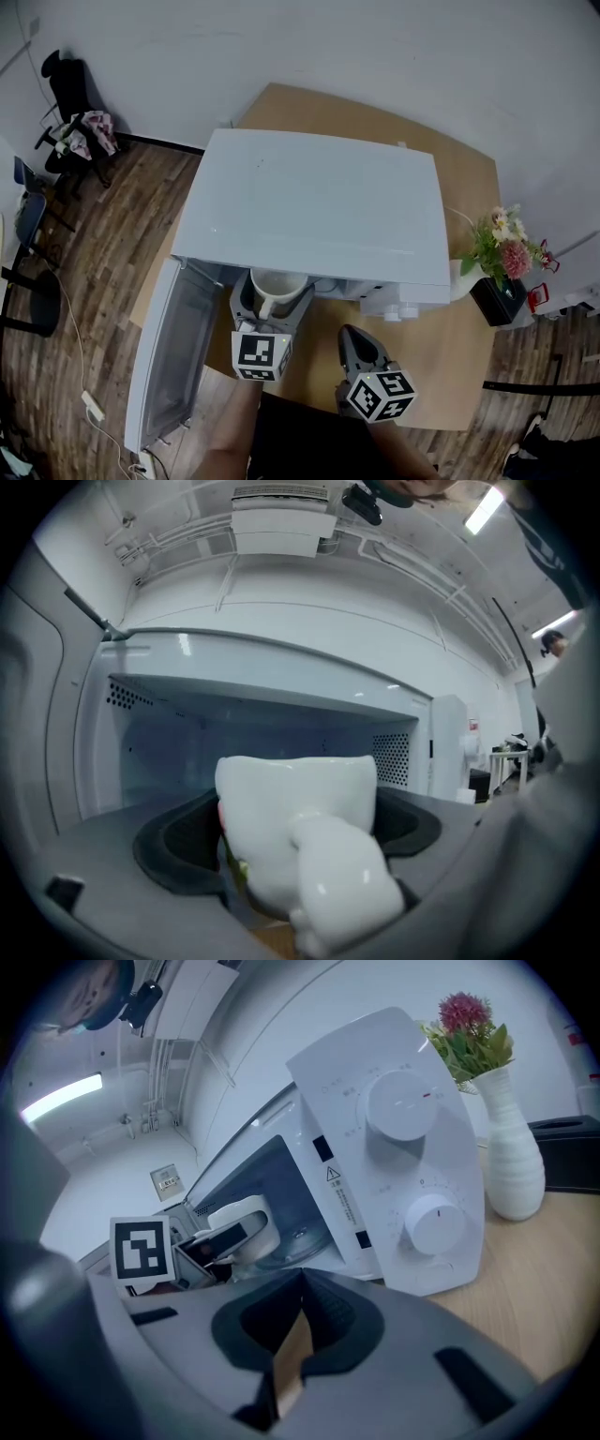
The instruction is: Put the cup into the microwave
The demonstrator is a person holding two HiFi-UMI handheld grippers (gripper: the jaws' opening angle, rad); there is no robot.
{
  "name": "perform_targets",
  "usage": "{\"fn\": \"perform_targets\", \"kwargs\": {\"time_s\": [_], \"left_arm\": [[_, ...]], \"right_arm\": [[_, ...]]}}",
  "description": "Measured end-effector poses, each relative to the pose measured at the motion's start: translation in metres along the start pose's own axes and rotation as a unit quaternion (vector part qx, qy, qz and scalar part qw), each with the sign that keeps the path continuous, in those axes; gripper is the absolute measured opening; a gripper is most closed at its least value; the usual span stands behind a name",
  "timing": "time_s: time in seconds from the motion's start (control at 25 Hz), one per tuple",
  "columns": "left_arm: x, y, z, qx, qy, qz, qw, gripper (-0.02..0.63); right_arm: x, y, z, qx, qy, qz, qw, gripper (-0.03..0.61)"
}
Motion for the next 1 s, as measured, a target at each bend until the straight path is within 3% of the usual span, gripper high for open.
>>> {"fn": "perform_targets", "kwargs": {"time_s": [0.36, 1.0], "left_arm": [[-0.016, 0.032, -0.014, -0.008, -0.001, 0.034, 0.9994, 0.459], [-0.038, 0.056, -0.026, -0.024, 0.029, 0.053, 0.9978, 0.459]], "right_arm": [[0.011, 0.004, -0.004, -0.012, 0.008, -0.016, 1.0, -0.008], [0.012, 0.009, -0.013, -0.023, 0.01, -0.022, 0.999, -0.008]]}}
Point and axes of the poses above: the fingertips, and each gripper's own axes: y forward along the fingers, x to its right, z out of its top, the point moved 2 cm from there along -y, backward along the fingers, and after that the axes turned 2 degrees about y, right-handed, at the moved point
